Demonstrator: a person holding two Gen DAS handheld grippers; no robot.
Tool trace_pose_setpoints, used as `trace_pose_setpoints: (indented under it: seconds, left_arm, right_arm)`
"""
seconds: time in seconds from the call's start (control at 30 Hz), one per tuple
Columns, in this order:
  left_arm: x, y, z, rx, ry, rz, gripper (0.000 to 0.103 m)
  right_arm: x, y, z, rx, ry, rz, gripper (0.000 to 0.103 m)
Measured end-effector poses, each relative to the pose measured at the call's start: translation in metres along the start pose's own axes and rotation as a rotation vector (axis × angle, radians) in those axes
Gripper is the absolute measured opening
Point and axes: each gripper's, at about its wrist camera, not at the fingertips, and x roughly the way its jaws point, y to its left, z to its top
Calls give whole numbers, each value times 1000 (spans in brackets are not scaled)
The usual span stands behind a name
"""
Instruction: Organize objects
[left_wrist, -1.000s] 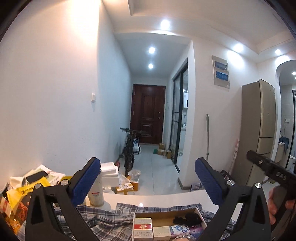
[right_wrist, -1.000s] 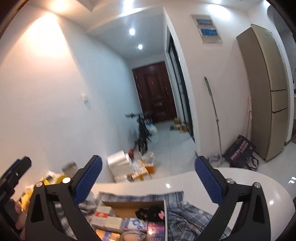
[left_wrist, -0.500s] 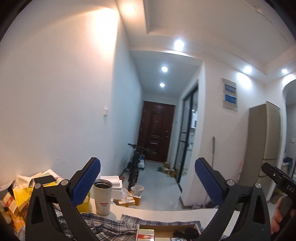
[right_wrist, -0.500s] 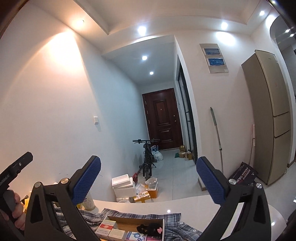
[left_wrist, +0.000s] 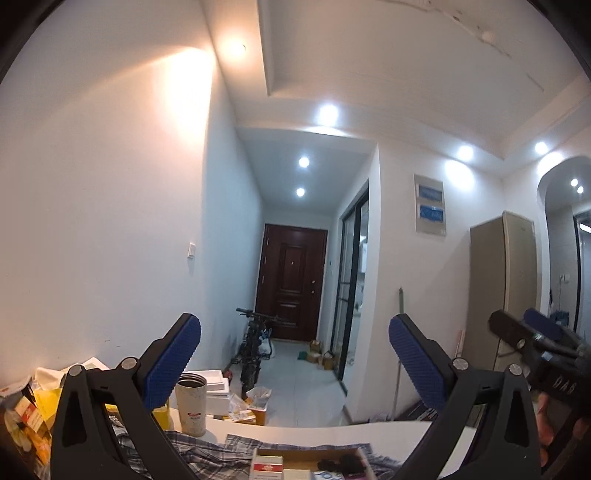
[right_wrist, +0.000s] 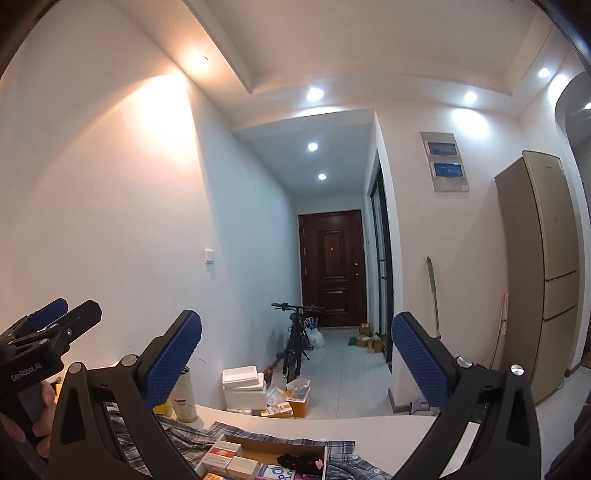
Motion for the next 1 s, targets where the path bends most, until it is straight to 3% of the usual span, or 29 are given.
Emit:
trace_pose_setpoints:
  seconds: [0.13, 0.33, 0.67, 0.83, 1.0]
  left_arm:
    - [-26, -10, 16, 6, -11, -82, 103]
    - [-57, -17, 13, 64, 46, -95, 103]
    - [-120, -17, -48, 89, 159, -87, 103]
    - [-115, -21, -84, 153, 230, -73, 103]
    - [-113, -6, -124, 111, 279, -83, 103]
  right_arm:
    - [-25, 17, 12, -40, -39, -3, 103]
    - [-66, 25, 3, -89, -23, -21, 103]
    - [-120, 32, -66, -109, 95, -69, 103]
    - [-129, 27, -98, -97, 134, -62, 103]
    - [-124, 23, -128, -64, 178, -66, 103]
